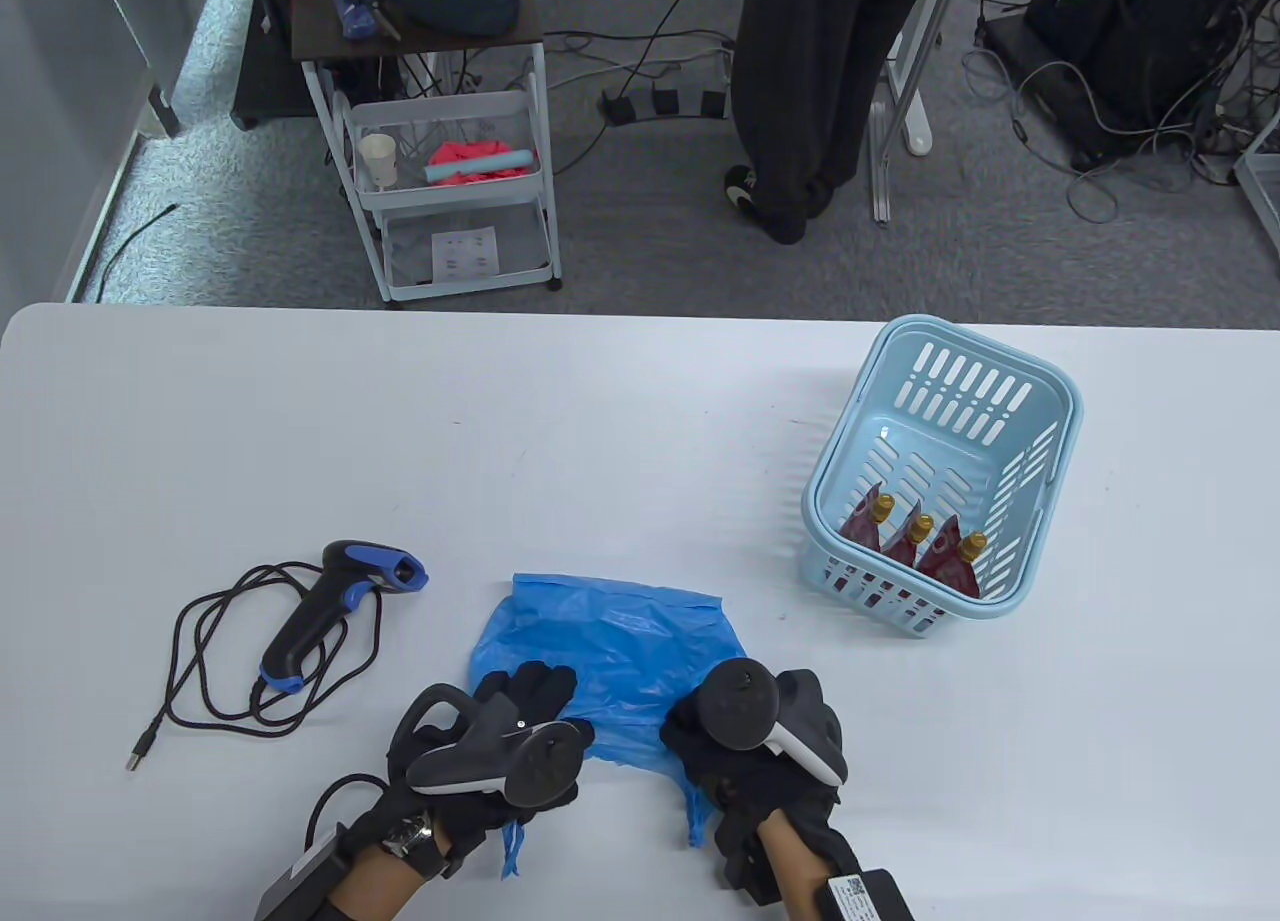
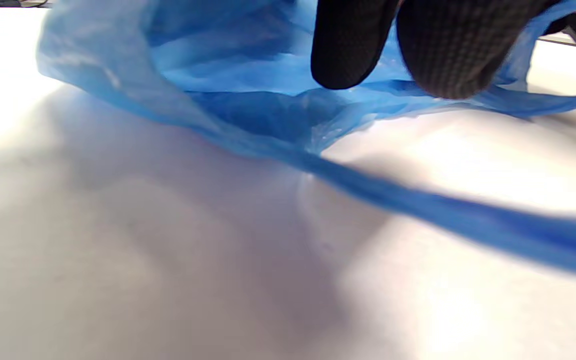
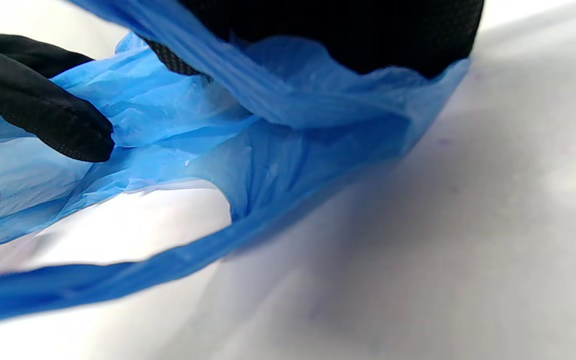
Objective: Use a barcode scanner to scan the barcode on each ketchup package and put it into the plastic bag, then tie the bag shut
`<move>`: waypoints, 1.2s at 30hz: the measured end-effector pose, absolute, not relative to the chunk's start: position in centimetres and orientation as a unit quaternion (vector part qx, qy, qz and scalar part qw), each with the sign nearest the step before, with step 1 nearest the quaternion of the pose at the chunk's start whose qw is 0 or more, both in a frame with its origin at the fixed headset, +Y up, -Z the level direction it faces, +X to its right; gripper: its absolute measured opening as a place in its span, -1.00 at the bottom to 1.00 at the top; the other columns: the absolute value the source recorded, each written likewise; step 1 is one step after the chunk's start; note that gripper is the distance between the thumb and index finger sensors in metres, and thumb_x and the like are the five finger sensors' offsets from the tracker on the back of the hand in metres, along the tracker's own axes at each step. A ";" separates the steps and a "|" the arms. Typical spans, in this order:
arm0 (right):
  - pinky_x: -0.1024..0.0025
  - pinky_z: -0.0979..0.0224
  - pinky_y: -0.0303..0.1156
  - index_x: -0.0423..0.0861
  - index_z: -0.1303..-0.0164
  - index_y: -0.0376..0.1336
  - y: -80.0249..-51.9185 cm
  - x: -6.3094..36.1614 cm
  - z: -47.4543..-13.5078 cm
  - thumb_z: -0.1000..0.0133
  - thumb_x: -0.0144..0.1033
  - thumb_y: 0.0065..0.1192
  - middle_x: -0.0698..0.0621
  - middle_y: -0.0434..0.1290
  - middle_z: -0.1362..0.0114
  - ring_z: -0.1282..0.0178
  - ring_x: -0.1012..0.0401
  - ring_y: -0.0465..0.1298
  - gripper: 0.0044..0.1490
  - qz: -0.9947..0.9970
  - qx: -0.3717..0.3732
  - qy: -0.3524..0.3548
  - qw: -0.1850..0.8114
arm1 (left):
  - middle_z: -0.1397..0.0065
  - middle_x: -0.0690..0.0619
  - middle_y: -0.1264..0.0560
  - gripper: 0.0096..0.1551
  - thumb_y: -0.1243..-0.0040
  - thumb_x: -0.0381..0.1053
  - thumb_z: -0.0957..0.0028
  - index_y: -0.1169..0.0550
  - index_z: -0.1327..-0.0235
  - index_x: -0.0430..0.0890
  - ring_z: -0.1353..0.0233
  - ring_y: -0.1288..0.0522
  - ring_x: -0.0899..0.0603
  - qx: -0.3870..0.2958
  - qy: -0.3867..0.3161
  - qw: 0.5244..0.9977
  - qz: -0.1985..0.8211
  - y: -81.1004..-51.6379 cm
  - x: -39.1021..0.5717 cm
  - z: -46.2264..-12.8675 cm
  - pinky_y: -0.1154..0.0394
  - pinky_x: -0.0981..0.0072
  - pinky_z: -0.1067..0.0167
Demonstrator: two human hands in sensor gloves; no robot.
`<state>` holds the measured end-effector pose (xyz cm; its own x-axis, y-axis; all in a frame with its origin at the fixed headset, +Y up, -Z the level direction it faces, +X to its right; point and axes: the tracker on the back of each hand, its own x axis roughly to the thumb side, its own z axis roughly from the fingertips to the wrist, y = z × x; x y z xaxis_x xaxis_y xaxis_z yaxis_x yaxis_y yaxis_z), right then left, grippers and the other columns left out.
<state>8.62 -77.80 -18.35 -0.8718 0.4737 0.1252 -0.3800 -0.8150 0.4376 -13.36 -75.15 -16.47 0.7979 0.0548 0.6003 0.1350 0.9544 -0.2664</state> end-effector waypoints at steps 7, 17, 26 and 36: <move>-0.08 -0.41 0.29 -0.17 -0.16 0.38 -77.8 8.8 -18.4 -0.23 -0.17 0.11 -0.14 0.33 -0.44 -0.31 -0.08 0.34 -0.55 0.944 0.115 0.203 0.232 | -0.66 -0.07 -0.28 -0.23 -0.29 0.33 0.09 -0.52 -0.42 0.07 -0.61 -0.32 -0.37 -0.152 -0.291 0.944 -0.019 -74.9 -14.5 -17.0 -0.33 -0.28 -0.45; -0.08 -0.41 0.30 -0.15 -0.16 0.38 -77.7 9.3 -18.5 -0.22 -0.16 0.12 -0.15 0.33 -0.45 -0.32 -0.09 0.35 -0.55 0.942 0.111 0.203 0.244 | -0.64 -0.04 -0.29 -0.20 -0.30 0.28 0.07 -0.48 -0.46 0.02 -0.61 -0.32 -0.37 -0.156 -0.258 0.953 -0.014 -74.8 -15.9 -17.8 -0.33 -0.29 -0.45; -0.14 -0.42 0.29 -0.14 -0.23 0.34 -77.4 9.9 -18.5 -0.22 -0.13 0.13 -0.20 0.34 -0.46 -0.34 -0.15 0.35 -0.51 0.935 0.120 0.207 0.261 | -0.57 0.00 -0.34 -0.24 -0.31 0.21 0.05 -0.48 -0.43 -0.02 -0.58 -0.37 -0.35 -0.147 -0.263 0.953 0.017 -74.6 -15.9 -17.8 -0.36 -0.27 -0.44; -0.17 -0.41 0.30 -0.14 -0.34 0.29 -74.9 11.6 -17.8 -0.21 -0.15 0.18 -0.22 0.36 -0.46 -0.35 -0.19 0.37 -0.46 0.933 0.127 0.158 0.298 | -0.48 -0.03 -0.39 -0.29 -0.31 0.22 0.06 -0.52 -0.35 -0.05 -0.47 -0.45 -0.34 -0.132 -0.266 0.954 0.046 -74.4 -15.9 -17.9 -0.40 -0.23 -0.40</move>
<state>11.57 -74.89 -17.83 -0.7900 0.5963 0.1425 -0.5160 -0.7722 0.3707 -15.93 -74.42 -17.88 0.8547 0.1584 0.4943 -0.0178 0.9607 -0.2771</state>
